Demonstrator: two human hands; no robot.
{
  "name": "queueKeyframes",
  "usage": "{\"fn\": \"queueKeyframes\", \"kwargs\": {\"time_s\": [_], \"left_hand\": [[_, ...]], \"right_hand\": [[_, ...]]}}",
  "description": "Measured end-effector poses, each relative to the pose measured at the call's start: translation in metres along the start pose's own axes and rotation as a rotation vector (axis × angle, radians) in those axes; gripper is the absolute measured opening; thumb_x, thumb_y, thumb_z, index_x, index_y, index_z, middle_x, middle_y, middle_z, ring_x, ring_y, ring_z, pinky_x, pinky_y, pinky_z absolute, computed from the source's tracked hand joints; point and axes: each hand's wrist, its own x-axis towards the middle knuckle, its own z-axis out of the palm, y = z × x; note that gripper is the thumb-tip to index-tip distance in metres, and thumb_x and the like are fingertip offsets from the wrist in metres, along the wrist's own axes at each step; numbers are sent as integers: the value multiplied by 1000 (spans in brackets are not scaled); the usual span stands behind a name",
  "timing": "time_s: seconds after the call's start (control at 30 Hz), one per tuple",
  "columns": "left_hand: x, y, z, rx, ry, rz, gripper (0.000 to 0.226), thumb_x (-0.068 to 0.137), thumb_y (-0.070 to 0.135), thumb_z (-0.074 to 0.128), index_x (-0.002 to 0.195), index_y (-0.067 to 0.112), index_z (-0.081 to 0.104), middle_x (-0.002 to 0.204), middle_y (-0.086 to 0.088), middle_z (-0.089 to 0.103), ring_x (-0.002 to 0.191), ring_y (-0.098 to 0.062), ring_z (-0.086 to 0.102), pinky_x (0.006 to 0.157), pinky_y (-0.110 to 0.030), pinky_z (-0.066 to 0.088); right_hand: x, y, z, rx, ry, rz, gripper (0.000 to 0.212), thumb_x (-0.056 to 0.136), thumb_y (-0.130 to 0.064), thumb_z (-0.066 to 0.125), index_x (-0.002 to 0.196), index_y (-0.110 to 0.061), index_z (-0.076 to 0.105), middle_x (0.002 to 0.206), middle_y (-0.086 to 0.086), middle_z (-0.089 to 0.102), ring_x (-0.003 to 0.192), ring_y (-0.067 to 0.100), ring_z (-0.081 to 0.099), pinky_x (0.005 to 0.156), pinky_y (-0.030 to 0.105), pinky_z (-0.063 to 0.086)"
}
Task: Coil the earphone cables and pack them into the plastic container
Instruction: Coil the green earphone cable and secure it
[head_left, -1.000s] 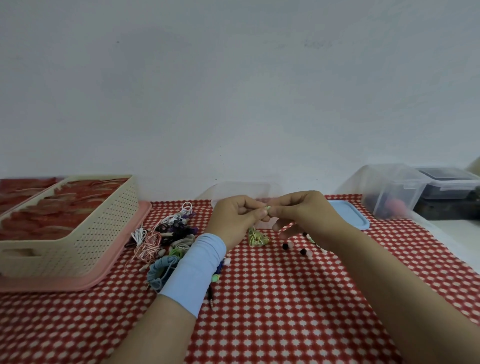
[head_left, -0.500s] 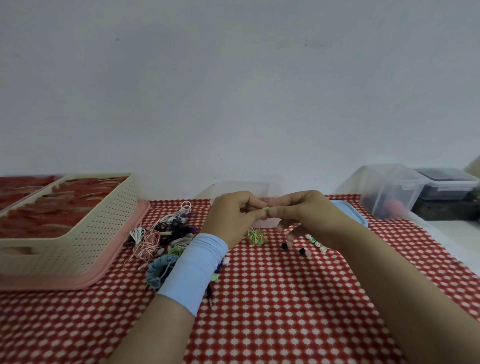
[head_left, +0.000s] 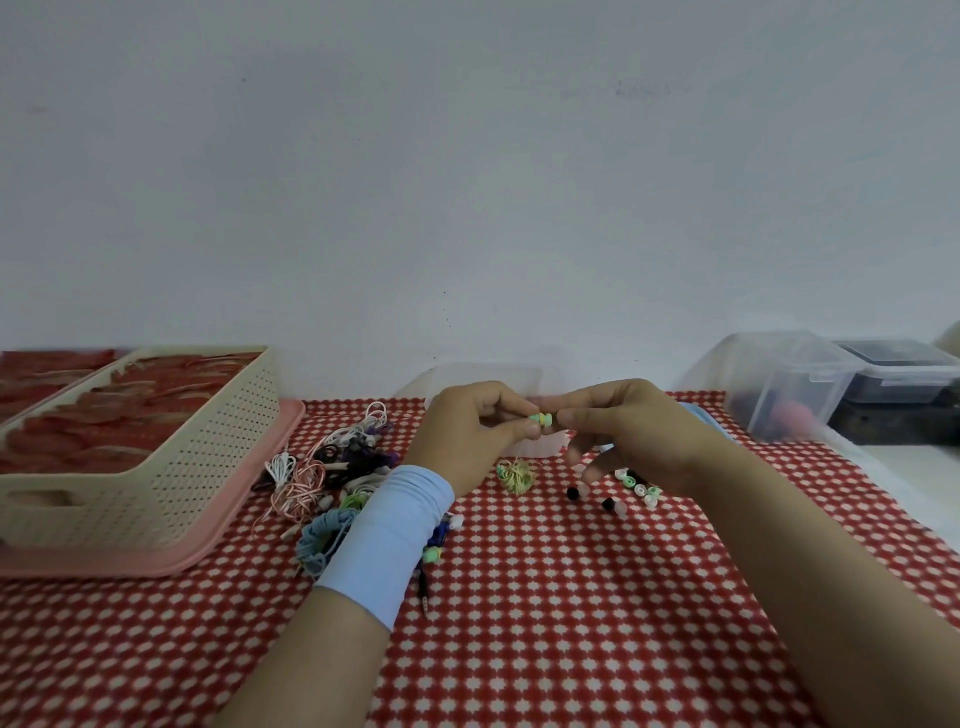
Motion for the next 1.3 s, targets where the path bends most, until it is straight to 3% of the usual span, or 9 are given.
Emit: {"fn": "queueKeyframes", "kwargs": {"time_s": [0.17, 0.37, 0.5, 0.6, 0.77, 1.07, 1.2, 1.3], "left_hand": [[-2, 4, -2, -171, -90, -40, 14, 81, 8, 77, 89, 19, 76, 84, 5, 77, 86, -9, 73, 86, -24, 55], [-6, 9, -4, -297, -139, -55, 11, 82, 1, 74, 91, 7, 75, 84, 3, 77, 83, -14, 74, 77, -18, 55], [-5, 10, -3, -218, -107, -4, 10, 81, 1, 75, 88, 8, 76, 82, 5, 77, 83, -10, 74, 78, -19, 55], [-2, 9, -3, -102, -22, 39, 12, 80, 7, 78, 85, 18, 77, 81, 7, 76, 80, -5, 71, 77, -18, 55], [0, 7, -1, 4, 31, 76, 17, 79, 15, 80, 81, 31, 76, 83, 13, 75, 81, -4, 69, 82, -26, 57], [-2, 7, -1, 48, 58, 105, 16, 81, 17, 79, 81, 33, 75, 83, 14, 74, 82, -2, 68, 82, -21, 55], [-3, 6, 0, 61, 88, 121, 12, 81, 15, 78, 83, 27, 76, 82, 14, 73, 80, 1, 66, 79, -14, 52], [-2, 3, 0, 40, 96, 103, 8, 81, 15, 78, 84, 23, 77, 81, 17, 72, 80, 2, 66, 80, -19, 54]], "right_hand": [[0, 0, -2, -22, -21, 4, 15, 86, -13, 72, 95, -13, 83, 115, -7, 76, 64, 16, 63, 59, 32, 57], [0, 0, -7, 88, -83, 78, 22, 77, -14, 74, 95, -7, 82, 95, 12, 77, 62, 14, 64, 51, 26, 57], [1, 0, -6, 88, -64, 108, 20, 80, -13, 73, 97, -6, 81, 92, 11, 76, 62, 15, 64, 51, 26, 58], [1, -2, -5, 11, -25, 92, 13, 91, -12, 71, 96, -8, 81, 98, 11, 77, 63, 16, 64, 54, 30, 59], [-1, -5, -3, -25, 16, 11, 14, 90, -12, 73, 101, -10, 81, 92, 9, 76, 60, 17, 60, 52, 29, 53], [1, -1, 7, 24, 103, -44, 10, 89, -8, 73, 92, -10, 83, 89, 13, 76, 56, 24, 61, 50, 31, 52], [4, 3, 12, 71, 130, -22, 11, 91, -9, 72, 97, -8, 81, 89, 11, 76, 58, 25, 62, 49, 32, 52], [5, 5, 14, 52, 139, -53, 12, 91, -10, 73, 101, -6, 77, 89, 11, 76, 60, 27, 63, 50, 33, 53]]}}
